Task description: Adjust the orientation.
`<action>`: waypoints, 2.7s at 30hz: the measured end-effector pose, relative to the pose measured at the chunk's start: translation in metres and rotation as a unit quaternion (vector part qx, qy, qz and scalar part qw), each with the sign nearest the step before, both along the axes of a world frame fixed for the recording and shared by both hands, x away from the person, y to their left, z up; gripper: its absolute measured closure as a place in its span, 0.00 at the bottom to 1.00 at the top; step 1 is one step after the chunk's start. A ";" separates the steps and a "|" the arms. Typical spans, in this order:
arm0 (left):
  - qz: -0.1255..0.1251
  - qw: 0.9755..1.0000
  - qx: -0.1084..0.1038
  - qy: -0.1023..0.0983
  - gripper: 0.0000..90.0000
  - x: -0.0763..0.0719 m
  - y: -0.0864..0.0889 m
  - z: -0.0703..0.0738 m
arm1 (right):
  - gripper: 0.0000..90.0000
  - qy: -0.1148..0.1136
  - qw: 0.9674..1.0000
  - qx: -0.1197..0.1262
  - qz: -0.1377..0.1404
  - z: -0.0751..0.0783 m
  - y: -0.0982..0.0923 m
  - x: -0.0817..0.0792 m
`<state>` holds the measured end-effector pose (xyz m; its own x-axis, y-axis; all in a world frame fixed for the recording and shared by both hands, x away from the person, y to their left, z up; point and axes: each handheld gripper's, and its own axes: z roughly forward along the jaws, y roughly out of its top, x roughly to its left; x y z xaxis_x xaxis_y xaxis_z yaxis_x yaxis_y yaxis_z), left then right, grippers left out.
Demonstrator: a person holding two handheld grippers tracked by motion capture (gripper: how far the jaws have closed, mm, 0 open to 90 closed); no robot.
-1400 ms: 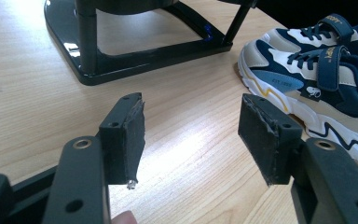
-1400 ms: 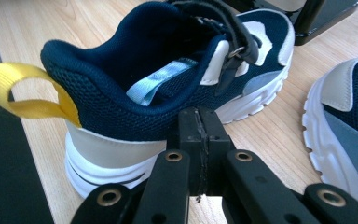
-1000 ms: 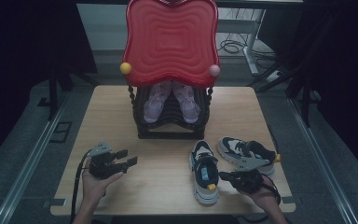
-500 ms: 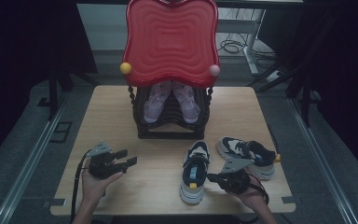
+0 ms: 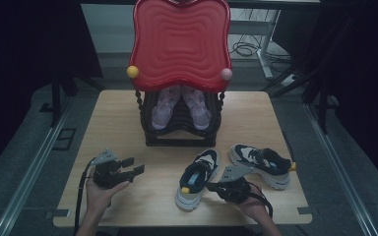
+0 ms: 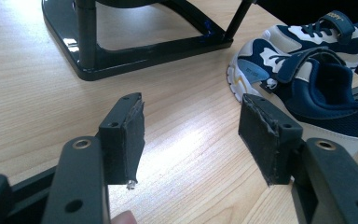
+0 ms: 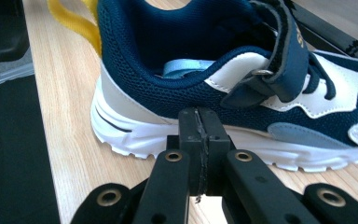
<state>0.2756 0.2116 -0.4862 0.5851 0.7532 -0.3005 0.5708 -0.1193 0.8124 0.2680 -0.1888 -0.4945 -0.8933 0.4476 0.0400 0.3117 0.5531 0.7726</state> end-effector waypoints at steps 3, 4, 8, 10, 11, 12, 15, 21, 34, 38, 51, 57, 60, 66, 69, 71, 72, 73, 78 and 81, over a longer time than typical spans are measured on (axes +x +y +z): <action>0.000 1.000 0.000 0.002 0.46 0.000 0.000 0.000 | 1.00 -0.001 1.000 0.004 0.001 -0.001 0.006 0.000; 0.000 1.000 0.000 0.002 0.46 0.000 0.000 0.000 | 1.00 -0.001 1.000 0.005 0.002 -0.001 0.008 0.000; 0.000 1.000 0.000 0.002 0.46 0.000 0.000 -0.001 | 1.00 -0.003 1.000 0.008 0.008 -0.002 0.015 0.000; 0.000 1.000 0.000 0.002 0.46 0.000 -0.001 -0.001 | 1.00 -0.003 1.000 0.009 0.010 -0.003 0.018 0.000; -0.001 1.000 0.001 0.002 0.46 0.000 -0.001 -0.001 | 1.00 -0.003 1.000 0.009 0.010 -0.003 0.019 0.000; -0.001 1.000 0.001 0.002 0.46 0.000 -0.001 -0.001 | 1.00 -0.004 1.000 0.008 0.011 -0.003 0.020 0.000; 0.000 1.000 0.000 0.001 0.46 0.000 0.000 0.000 | 1.00 -0.003 1.000 0.010 0.007 -0.003 0.019 -0.001; 0.001 1.000 -0.001 0.000 0.46 0.000 0.002 0.000 | 1.00 -0.012 1.000 0.021 -0.003 0.001 0.013 -0.004; 0.002 1.000 0.001 -0.003 0.46 -0.001 0.003 0.002 | 1.00 -0.007 0.999 0.038 -0.022 0.006 -0.007 -0.004; 0.002 1.000 0.001 -0.003 0.46 -0.001 0.004 0.002 | 1.00 -0.005 0.999 0.042 -0.031 0.007 -0.014 -0.005; 0.005 1.000 0.000 -0.005 0.46 -0.002 0.005 0.004 | 0.99 -0.006 0.998 0.044 -0.041 0.007 -0.023 -0.005; 0.002 1.000 0.003 -0.009 0.46 -0.003 0.003 0.006 | 0.98 -0.005 0.998 0.046 -0.048 0.007 -0.030 -0.006; 0.002 1.000 0.005 -0.011 0.46 -0.004 0.002 0.008 | 0.97 -0.004 0.997 0.047 -0.056 0.007 -0.037 -0.006; -0.009 1.000 0.009 -0.012 0.46 -0.004 -0.008 0.011 | 0.93 0.004 0.996 0.050 -0.074 0.002 -0.054 -0.007; -0.018 1.000 0.006 -0.010 0.46 -0.003 -0.013 0.012 | 0.90 0.008 0.995 0.050 -0.080 0.001 -0.060 -0.008; -0.021 1.000 0.009 -0.011 0.46 -0.001 -0.017 0.014 | 0.86 0.012 0.995 0.051 -0.084 0.001 -0.064 -0.009; -0.024 1.000 0.009 -0.011 0.46 0.000 -0.020 0.015 | 0.84 0.012 0.995 0.052 -0.086 0.001 -0.066 -0.009; -0.029 0.999 0.010 -0.013 0.46 0.001 -0.023 0.017 | 0.81 0.015 0.995 0.053 -0.086 0.002 -0.068 -0.009; -0.047 0.999 0.013 -0.020 0.46 0.008 -0.043 0.025 | 0.70 0.007 0.994 0.056 -0.096 0.009 -0.077 -0.011; -0.058 0.998 0.015 -0.019 0.46 0.013 -0.055 0.029 | 0.69 0.000 0.993 0.061 -0.101 0.014 -0.082 -0.012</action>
<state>0.2887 0.1568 -0.4576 0.6792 0.6885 -0.2543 0.5200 -0.2068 0.8288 0.2564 -0.2707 -0.4806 -0.7854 0.6101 0.1050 0.4073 0.3816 0.8298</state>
